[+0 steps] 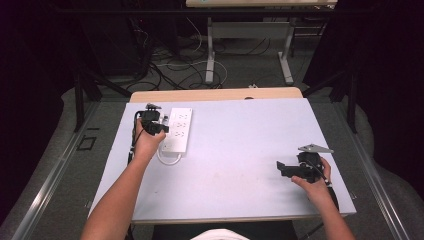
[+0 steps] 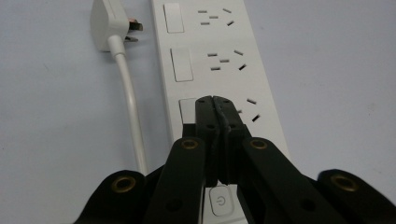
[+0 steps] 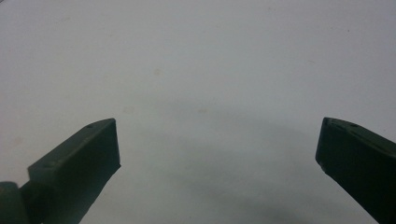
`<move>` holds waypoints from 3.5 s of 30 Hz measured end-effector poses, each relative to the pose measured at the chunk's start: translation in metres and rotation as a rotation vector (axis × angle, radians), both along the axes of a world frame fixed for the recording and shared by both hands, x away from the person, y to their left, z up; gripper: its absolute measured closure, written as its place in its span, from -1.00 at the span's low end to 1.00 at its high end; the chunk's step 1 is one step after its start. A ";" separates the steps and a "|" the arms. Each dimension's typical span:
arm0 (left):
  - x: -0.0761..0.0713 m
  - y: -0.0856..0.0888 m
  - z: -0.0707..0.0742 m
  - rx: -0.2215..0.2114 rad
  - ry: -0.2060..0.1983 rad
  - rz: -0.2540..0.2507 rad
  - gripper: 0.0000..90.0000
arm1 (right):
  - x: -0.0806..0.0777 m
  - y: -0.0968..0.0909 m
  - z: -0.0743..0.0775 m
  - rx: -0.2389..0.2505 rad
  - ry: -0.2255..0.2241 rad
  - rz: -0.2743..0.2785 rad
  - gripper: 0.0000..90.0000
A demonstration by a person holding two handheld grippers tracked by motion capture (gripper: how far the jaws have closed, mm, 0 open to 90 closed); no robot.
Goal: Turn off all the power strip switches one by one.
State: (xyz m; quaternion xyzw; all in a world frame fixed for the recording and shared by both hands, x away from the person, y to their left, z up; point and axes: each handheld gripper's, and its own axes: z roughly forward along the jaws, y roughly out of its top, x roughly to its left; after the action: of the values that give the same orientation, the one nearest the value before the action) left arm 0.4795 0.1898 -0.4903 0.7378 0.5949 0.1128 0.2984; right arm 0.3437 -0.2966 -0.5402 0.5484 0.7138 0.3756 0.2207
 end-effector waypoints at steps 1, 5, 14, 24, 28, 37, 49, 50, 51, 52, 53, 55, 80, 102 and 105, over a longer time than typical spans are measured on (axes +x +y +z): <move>0.001 0.000 0.000 -0.004 -0.002 0.002 1.00 | 0.000 0.000 0.000 0.002 0.000 -0.002 -1.00; 0.005 0.001 0.003 0.002 0.011 -0.001 1.00 | 0.000 0.000 -0.001 -0.001 0.000 -0.002 -1.00; 0.016 -0.003 0.002 0.012 0.016 0.003 1.00 | 0.001 0.000 -0.001 -0.004 0.002 -0.002 -1.00; 0.026 -0.004 -0.007 0.013 0.030 0.031 1.00 | 0.001 -0.001 -0.001 -0.001 0.002 -0.001 -1.00; 0.028 -0.004 -0.011 0.019 0.043 0.037 1.00 | 0.001 -0.001 -0.001 -0.003 0.002 0.001 -1.00; 0.032 -0.007 -0.019 0.022 0.046 0.045 1.00 | 0.001 -0.001 -0.002 -0.003 0.002 0.002 -1.00; 0.035 -0.007 -0.025 0.032 0.060 0.056 1.00 | 0.001 -0.001 -0.002 -0.005 0.002 -0.002 -1.00; 0.035 -0.007 -0.025 0.029 0.058 0.057 1.00 | 0.001 -0.001 -0.002 -0.005 0.004 -0.002 -1.00; 0.035 -0.007 -0.025 0.030 0.059 0.057 1.00 | 0.001 -0.001 -0.002 -0.005 0.004 -0.002 -1.00; 0.035 -0.007 -0.025 0.029 0.058 0.056 1.00 | 0.001 -0.001 -0.002 -0.004 0.004 0.001 -1.00; 0.035 -0.007 -0.025 0.030 0.058 0.055 1.00 | 0.001 -0.001 -0.002 -0.004 0.004 0.000 -1.00; 0.035 -0.007 -0.025 0.029 0.060 0.055 1.00 | 0.001 -0.001 -0.002 -0.004 0.003 0.001 -1.00; 0.037 -0.008 -0.027 0.046 0.067 0.055 1.00 | 0.001 0.000 -0.001 -0.005 0.002 0.001 -1.00; 0.046 -0.010 -0.002 0.049 0.052 0.054 1.00 | 0.001 -0.001 -0.002 0.000 0.002 0.001 -1.00; 0.049 -0.010 0.000 0.048 0.050 0.053 1.00 | 0.001 -0.001 -0.002 0.002 0.002 -0.003 -1.00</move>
State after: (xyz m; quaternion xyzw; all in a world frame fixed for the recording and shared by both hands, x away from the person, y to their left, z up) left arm 0.5290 0.1796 -0.4906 0.7314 0.6186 0.1164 0.2623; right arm 0.3450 -0.2976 -0.5418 0.5502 0.7128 0.3753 0.2199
